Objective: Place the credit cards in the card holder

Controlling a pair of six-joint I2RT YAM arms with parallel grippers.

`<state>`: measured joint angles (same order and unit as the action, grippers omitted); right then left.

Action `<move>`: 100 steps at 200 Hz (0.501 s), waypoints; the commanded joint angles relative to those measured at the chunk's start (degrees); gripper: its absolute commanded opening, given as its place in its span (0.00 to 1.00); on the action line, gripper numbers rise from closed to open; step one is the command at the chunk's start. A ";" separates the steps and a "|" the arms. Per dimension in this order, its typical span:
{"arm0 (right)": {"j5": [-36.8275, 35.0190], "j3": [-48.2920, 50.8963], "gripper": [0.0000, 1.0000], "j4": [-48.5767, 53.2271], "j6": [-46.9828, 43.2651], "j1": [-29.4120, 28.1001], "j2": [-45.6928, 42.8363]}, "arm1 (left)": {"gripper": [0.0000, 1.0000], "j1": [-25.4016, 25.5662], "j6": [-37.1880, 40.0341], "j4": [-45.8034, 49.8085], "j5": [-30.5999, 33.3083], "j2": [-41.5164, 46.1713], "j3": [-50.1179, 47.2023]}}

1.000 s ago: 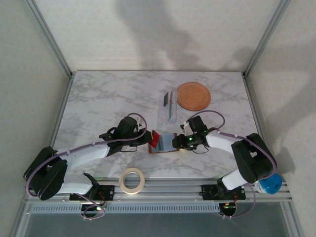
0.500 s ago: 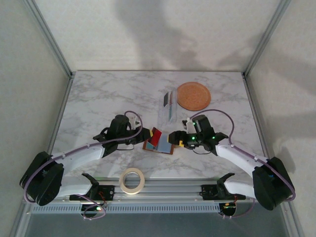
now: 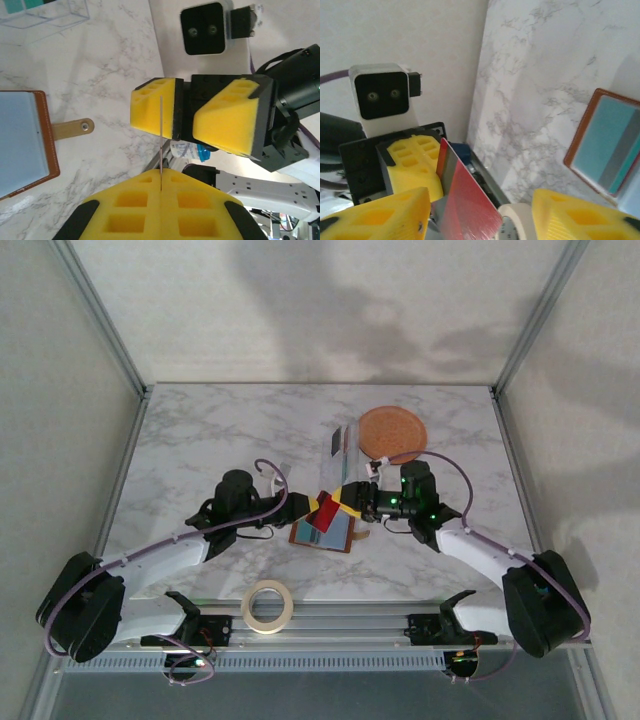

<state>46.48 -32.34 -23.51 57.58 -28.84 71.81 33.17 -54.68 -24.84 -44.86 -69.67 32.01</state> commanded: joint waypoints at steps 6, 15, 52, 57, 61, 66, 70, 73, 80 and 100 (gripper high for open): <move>4.44 0.60 0.42 -10.32 3.49 0.17 0.42 | 0.00 -0.38 -2.47 -4.16 -2.33 0.94 -0.41; 4.77 0.69 0.34 -10.76 3.25 0.17 -0.15 | 0.00 -0.38 -2.60 -4.33 -2.48 0.79 -0.32; 4.80 -0.48 0.00 -4.01 -1.85 0.23 -3.37 | 0.06 -0.50 -2.78 -4.56 -3.61 0.51 0.08; 4.72 -0.74 0.00 -2.87 -2.74 0.22 -3.73 | 0.12 -0.47 -2.68 -4.65 -3.99 0.58 0.18; 4.82 -0.86 0.00 -2.12 -3.02 0.27 -3.86 | 0.14 -0.47 -2.67 -4.80 -4.42 0.65 0.31; 4.90 -1.12 0.00 -1.15 -3.79 0.33 -4.07 | 0.16 -0.45 -2.62 -4.86 -4.98 0.75 0.43; 5.01 -1.25 0.00 -0.75 -4.14 0.36 -4.13 | 0.17 -0.47 -2.39 -4.82 -5.39 0.76 0.51; 5.20 -1.36 0.00 -0.55 -4.41 0.41 -4.13 | 0.19 -0.47 -2.11 -4.72 -5.74 0.76 0.63; 5.77 -1.56 0.00 -0.25 -4.86 0.52 -4.17 | 0.27 -0.47 -1.57 -4.37 -6.74 0.78 0.92; 8.59 -2.89 0.00 2.00 -7.17 1.29 -3.66 | 0.34 -0.47 1.14 -1.22 -9.94 0.83 2.03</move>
<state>50.92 -32.56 -25.50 54.94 -28.12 68.34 32.80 -56.66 -27.16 -49.65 -69.52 32.03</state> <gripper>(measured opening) 0.041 0.331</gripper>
